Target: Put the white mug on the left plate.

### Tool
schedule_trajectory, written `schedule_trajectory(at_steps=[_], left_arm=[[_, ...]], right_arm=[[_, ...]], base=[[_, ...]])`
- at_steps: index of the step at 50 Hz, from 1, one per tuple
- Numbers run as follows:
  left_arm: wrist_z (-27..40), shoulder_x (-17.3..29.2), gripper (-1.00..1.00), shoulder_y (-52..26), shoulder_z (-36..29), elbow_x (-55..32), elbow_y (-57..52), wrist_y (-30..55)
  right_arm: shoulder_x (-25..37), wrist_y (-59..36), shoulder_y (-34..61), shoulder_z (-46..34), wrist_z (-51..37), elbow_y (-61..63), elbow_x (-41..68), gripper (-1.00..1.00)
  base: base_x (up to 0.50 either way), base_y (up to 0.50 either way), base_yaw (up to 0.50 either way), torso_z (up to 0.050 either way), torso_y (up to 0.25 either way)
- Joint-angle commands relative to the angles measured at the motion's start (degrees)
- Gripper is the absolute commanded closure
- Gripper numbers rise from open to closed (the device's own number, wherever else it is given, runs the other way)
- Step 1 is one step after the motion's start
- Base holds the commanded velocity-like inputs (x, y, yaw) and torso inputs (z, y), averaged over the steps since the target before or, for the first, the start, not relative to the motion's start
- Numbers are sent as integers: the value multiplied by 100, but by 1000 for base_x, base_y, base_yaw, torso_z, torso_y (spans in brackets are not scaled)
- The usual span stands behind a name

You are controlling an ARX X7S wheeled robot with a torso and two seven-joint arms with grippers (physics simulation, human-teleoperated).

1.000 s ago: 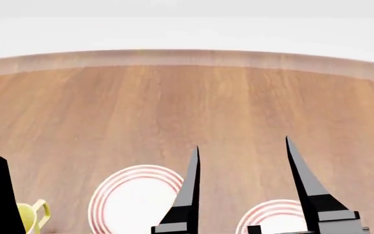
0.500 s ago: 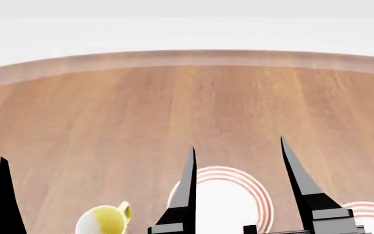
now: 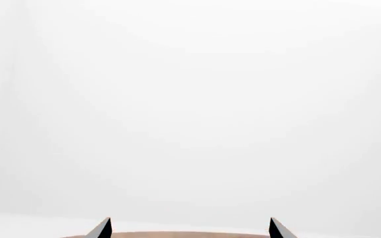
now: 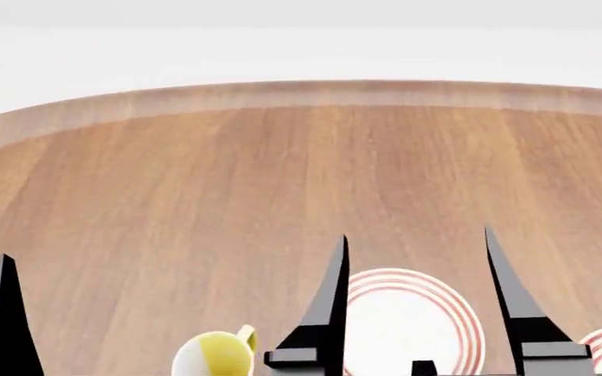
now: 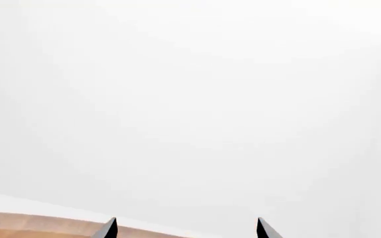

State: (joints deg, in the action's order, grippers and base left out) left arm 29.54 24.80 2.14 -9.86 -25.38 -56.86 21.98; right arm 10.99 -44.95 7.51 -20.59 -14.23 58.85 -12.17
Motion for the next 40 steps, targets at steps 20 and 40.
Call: schedule_trajectory(at_steps=[20,40], left_arm=[[145,128,-100,-43,-88,-79,-20,-31],[230,218,-100,-59,-134,-136,-29,-72]], right_arm=[[-114,521,-241,334,-26,34,230,-100],[-403,476,-279,416,355,90,-75,-100]], base=[[-39,2,-341,0,0],[-65,10,-500,0,0]])
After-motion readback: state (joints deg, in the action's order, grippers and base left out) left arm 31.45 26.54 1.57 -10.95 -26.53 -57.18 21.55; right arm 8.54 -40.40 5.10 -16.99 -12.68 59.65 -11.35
